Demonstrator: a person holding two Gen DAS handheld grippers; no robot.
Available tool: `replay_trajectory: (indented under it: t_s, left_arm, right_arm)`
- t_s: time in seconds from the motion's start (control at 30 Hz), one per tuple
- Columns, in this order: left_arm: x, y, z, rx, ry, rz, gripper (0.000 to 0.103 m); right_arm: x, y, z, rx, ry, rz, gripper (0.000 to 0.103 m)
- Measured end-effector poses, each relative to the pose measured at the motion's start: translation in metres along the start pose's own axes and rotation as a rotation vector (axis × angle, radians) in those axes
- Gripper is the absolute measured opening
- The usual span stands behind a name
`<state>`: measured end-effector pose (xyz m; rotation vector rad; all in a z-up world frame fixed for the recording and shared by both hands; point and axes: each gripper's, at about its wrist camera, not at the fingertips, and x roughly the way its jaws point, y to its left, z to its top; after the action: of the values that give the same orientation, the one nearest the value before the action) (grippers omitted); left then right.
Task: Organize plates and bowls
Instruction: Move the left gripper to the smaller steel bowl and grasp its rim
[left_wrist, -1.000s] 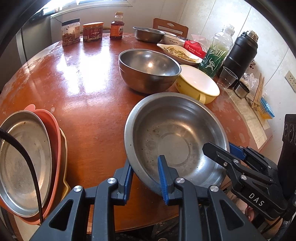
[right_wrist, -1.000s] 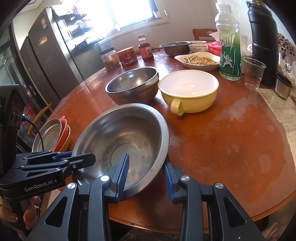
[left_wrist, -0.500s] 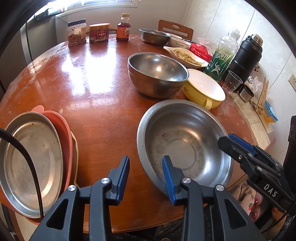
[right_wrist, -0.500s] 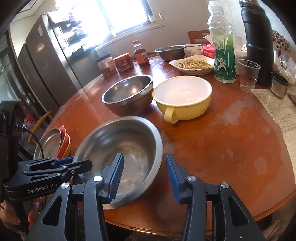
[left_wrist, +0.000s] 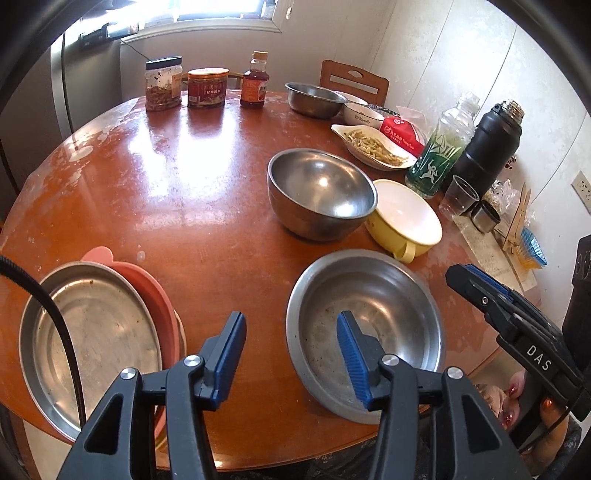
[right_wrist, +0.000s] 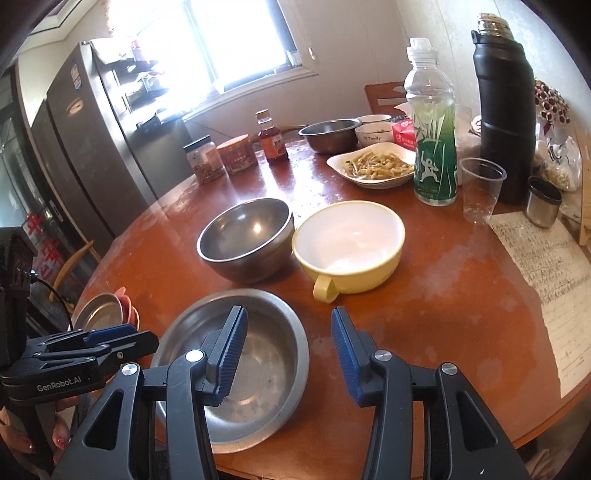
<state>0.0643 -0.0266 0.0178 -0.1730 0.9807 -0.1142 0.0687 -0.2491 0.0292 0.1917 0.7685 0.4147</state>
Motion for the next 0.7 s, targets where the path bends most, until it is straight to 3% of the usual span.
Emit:
replay_trajectory:
  t_s: [0.4, 0.7]
  left_arm:
    - [0.014, 0.008, 0.048, -0.046, 0.031, 0.018, 0.051]
    - [0.036, 0.01, 0.078, -0.073, 0.058, 0.019, 0.051]
  right_arm:
    - [0.017, 0.008, 0.053, -0.068, -0.018, -0.019, 0.049]
    - [0.073, 0.021, 0.091, -0.166, 0.058, 0.008, 0.049]
